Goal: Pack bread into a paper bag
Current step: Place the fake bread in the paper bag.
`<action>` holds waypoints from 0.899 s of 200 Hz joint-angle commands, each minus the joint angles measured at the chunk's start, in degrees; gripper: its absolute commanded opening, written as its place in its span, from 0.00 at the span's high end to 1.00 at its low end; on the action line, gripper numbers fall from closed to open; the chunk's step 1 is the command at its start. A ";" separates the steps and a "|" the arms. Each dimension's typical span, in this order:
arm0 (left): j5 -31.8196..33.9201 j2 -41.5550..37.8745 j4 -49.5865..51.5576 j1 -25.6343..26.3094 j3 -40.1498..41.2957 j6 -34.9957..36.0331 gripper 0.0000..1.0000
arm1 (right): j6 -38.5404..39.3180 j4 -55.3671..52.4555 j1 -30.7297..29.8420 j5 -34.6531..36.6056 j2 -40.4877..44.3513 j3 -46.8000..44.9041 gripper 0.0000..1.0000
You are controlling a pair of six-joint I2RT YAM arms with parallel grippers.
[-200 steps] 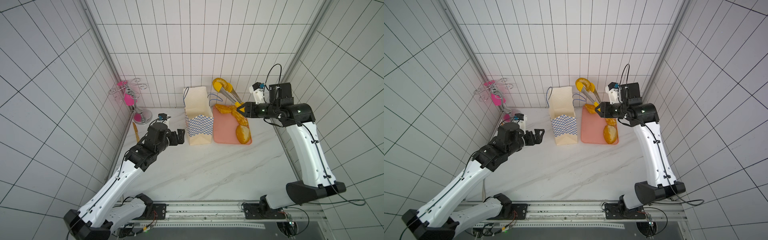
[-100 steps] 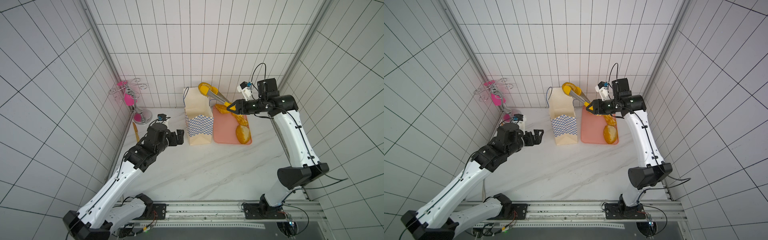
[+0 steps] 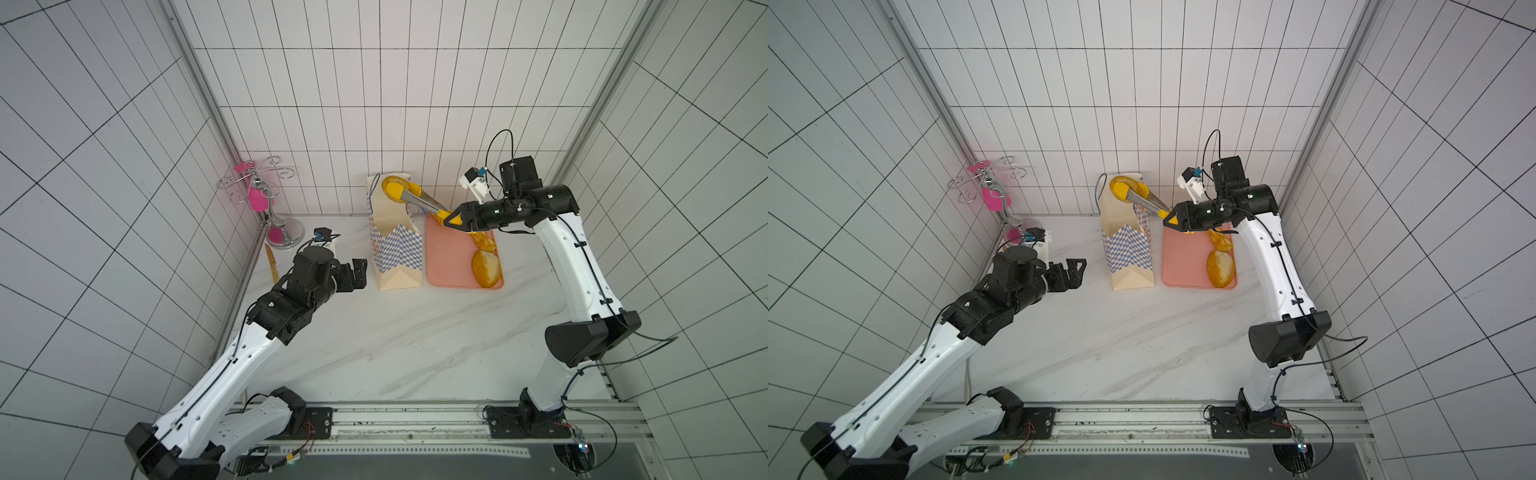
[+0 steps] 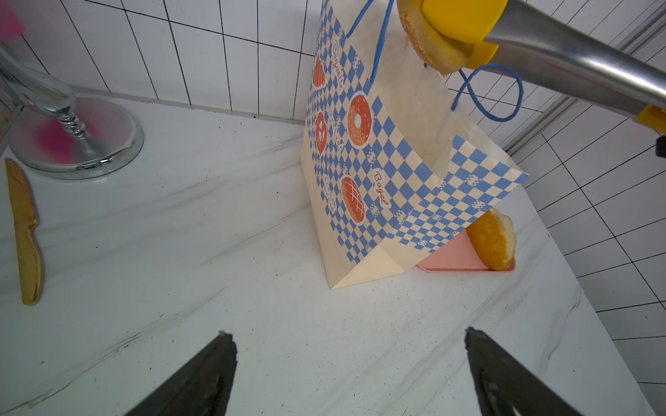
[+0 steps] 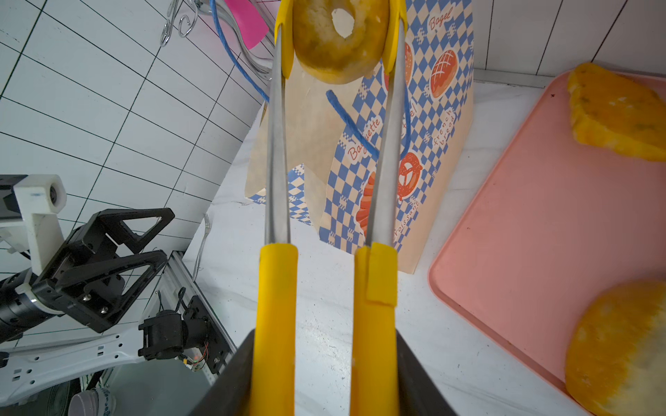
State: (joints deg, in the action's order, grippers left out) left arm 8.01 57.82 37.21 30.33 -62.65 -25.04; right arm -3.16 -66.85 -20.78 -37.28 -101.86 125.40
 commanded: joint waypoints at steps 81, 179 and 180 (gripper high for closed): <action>0.05 -1.00 -0.04 0.14 -0.01 0.06 0.01 | 2.02 -0.71 -1.10 -0.34 3.13 5.38 0.51; 0.18 -1.06 0.01 0.19 0.16 0.07 0.01 | 2.11 -0.66 -1.31 1.51 3.31 4.51 0.43; 0.22 -1.05 -0.01 0.23 0.16 0.03 0.01 | 2.10 -0.65 -1.30 1.55 3.33 4.46 0.43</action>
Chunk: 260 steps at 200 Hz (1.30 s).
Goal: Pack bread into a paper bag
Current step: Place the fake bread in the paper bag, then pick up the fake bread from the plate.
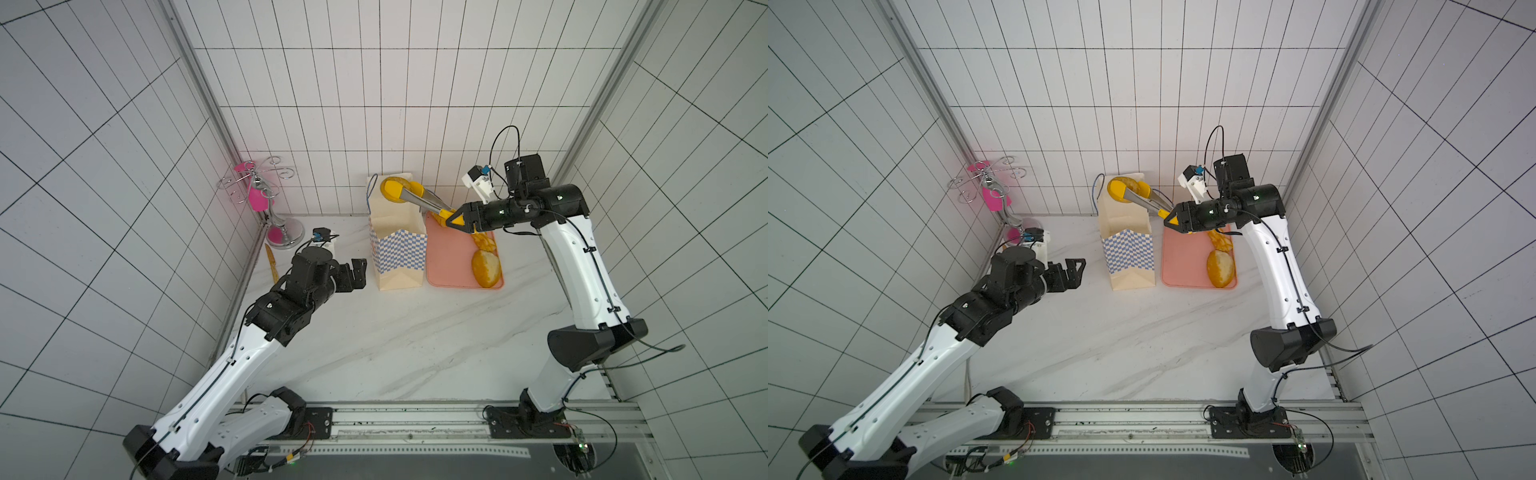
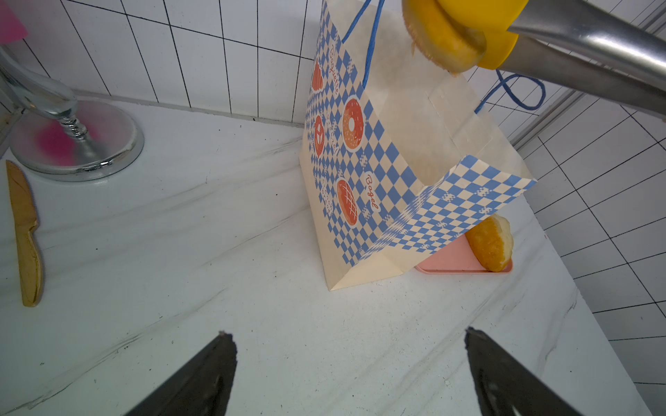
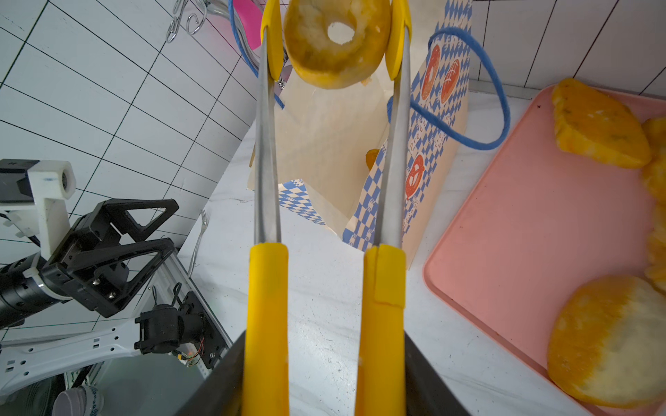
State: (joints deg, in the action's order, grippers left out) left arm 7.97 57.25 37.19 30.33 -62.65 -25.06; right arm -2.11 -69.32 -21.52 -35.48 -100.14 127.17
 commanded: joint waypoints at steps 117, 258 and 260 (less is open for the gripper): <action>-0.83 0.61 -0.28 0.21 -0.65 0.10 0.01 | -5.14 3.51 0.79 21.91 6.78 5.01 0.46; -2.67 -0.77 -0.87 0.19 1.17 -0.85 0.01 | -10.47 6.65 8.50 32.75 13.01 -22.69 0.47; -2.69 -0.75 -0.88 0.24 1.27 -0.97 0.01 | -10.64 6.92 8.51 32.71 13.38 -23.38 0.47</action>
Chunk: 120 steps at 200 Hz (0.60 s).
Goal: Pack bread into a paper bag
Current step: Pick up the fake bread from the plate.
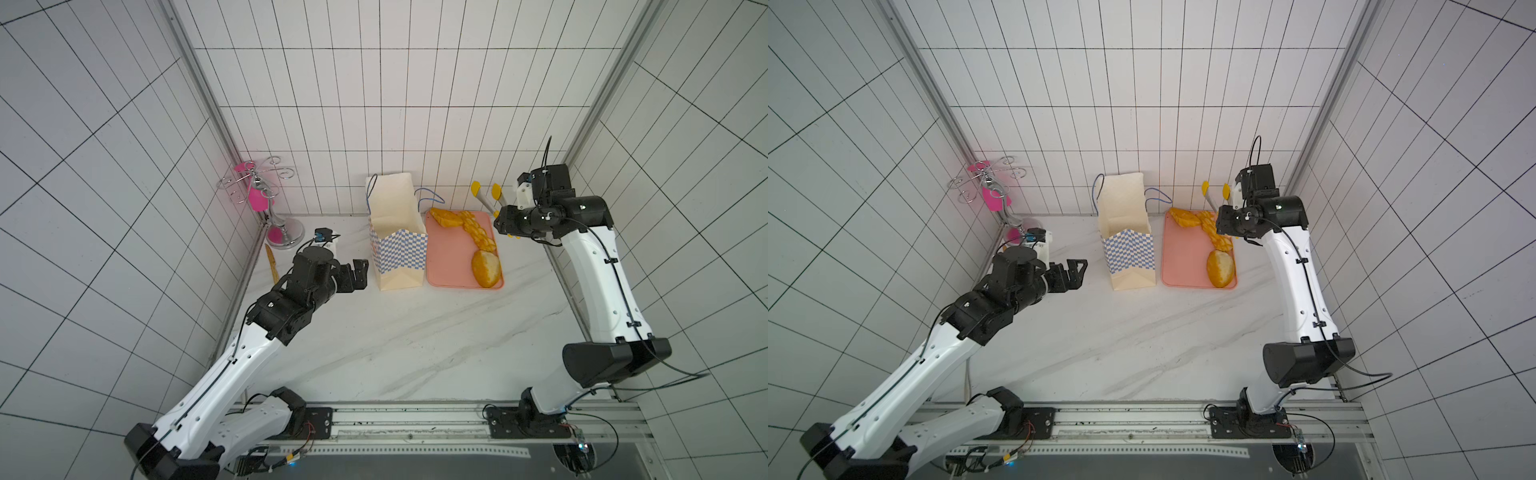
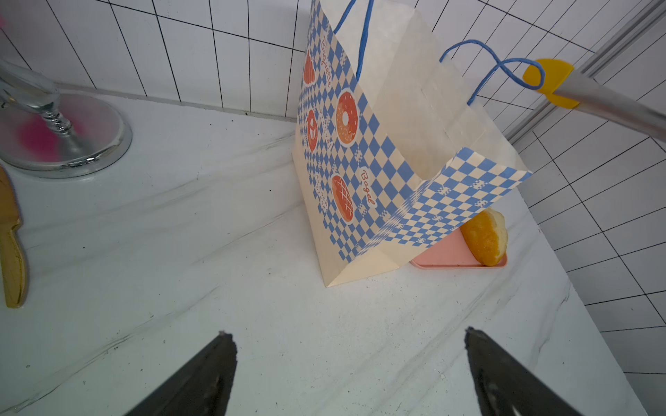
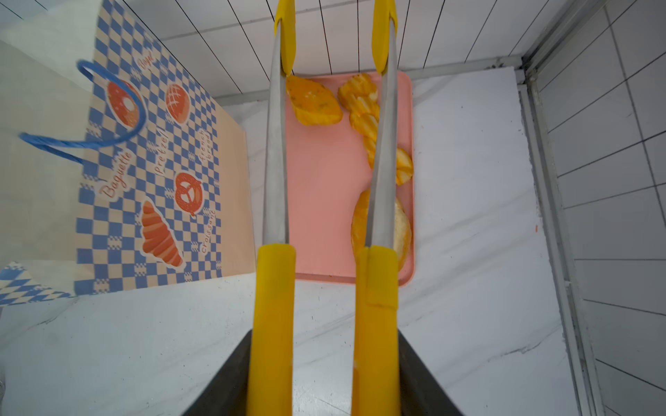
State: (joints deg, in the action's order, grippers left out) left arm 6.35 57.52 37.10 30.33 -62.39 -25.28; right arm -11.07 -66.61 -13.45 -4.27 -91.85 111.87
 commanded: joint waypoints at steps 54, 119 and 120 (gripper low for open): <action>-2.54 -1.36 -2.36 0.23 2.58 -1.83 0.01 | -4.82 5.27 0.44 2.76 14.99 -25.13 0.46; -3.40 -1.76 -3.41 0.27 3.59 -2.41 0.01 | -5.90 2.22 -0.17 4.35 20.38 -34.70 0.45; -3.43 -1.78 -3.42 0.26 3.64 -2.41 0.01 | -5.89 2.20 -0.17 4.40 20.43 -34.84 0.44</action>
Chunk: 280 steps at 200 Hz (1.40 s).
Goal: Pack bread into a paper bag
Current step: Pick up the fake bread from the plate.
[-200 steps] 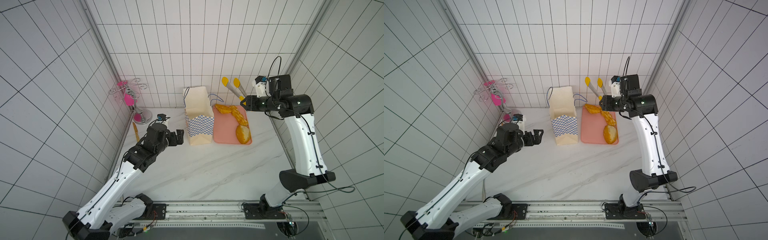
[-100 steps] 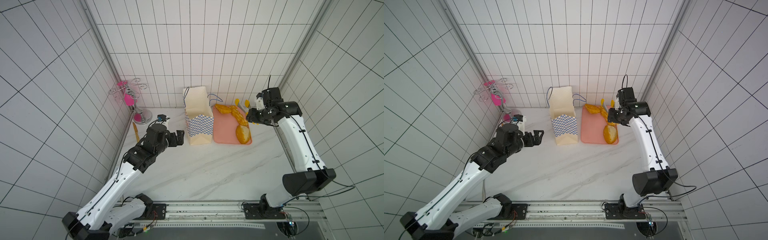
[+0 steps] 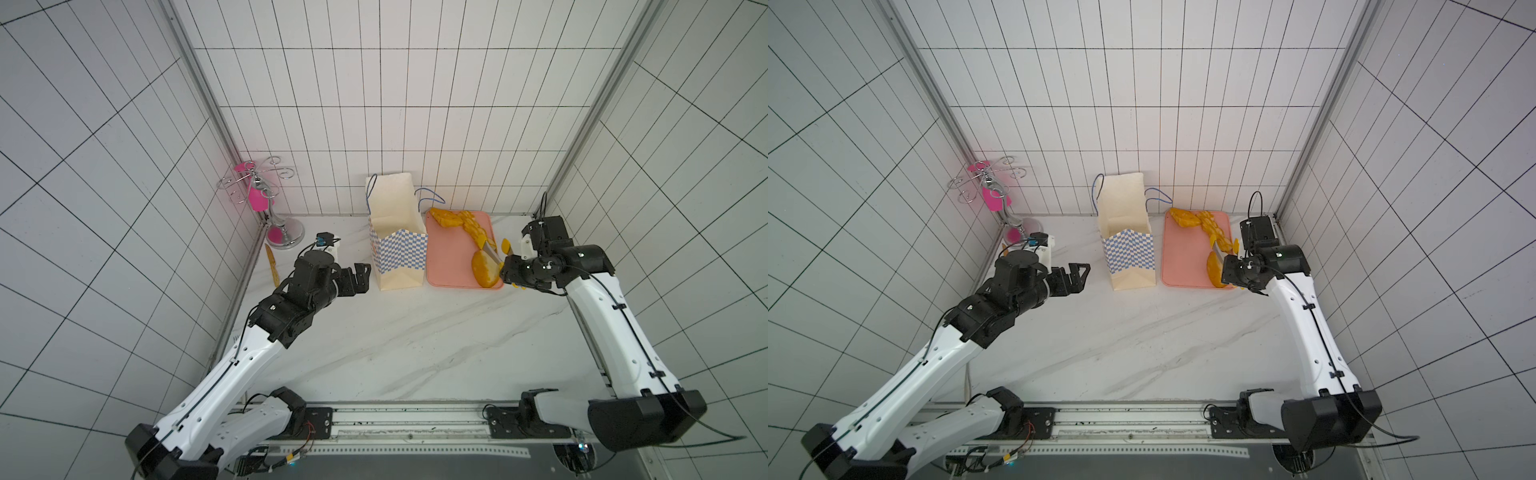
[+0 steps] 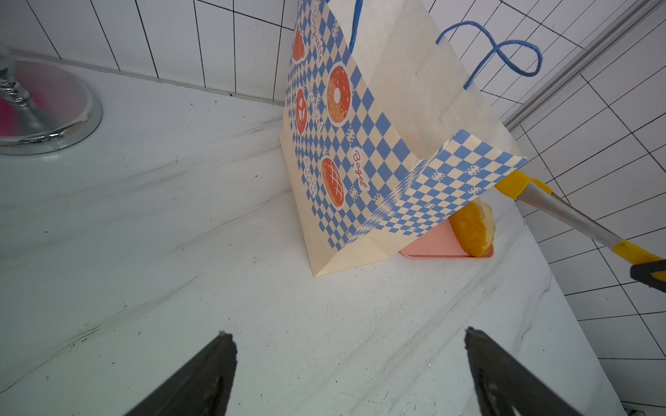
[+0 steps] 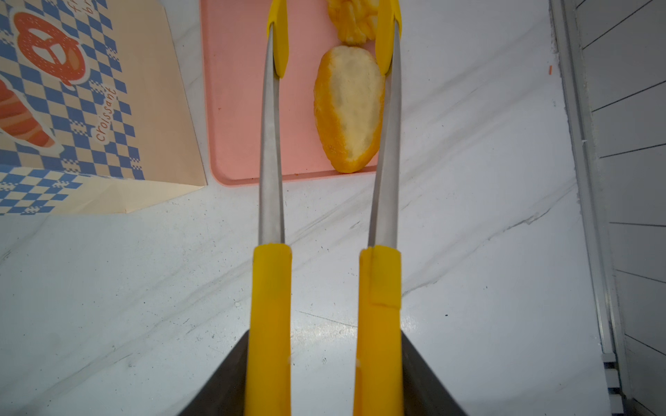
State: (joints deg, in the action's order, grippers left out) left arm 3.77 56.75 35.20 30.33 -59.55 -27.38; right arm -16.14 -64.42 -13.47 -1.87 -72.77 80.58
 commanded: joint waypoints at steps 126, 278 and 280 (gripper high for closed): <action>0.27 -0.34 -1.54 0.34 0.93 0.57 0.01 | 0.50 2.83 -0.24 1.12 -0.65 -8.57 0.42; 1.05 0.92 -1.54 0.34 0.23 1.80 0.01 | 1.10 6.69 0.11 0.12 -6.04 -10.79 0.44; 1.02 0.95 -1.54 0.35 0.22 1.80 0.01 | 1.11 6.68 0.07 0.14 -6.06 -10.79 0.45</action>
State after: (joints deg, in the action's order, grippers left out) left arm 4.47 57.39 34.50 30.33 -58.96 -26.37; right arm -15.81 -59.61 -13.50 -1.23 -77.91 71.50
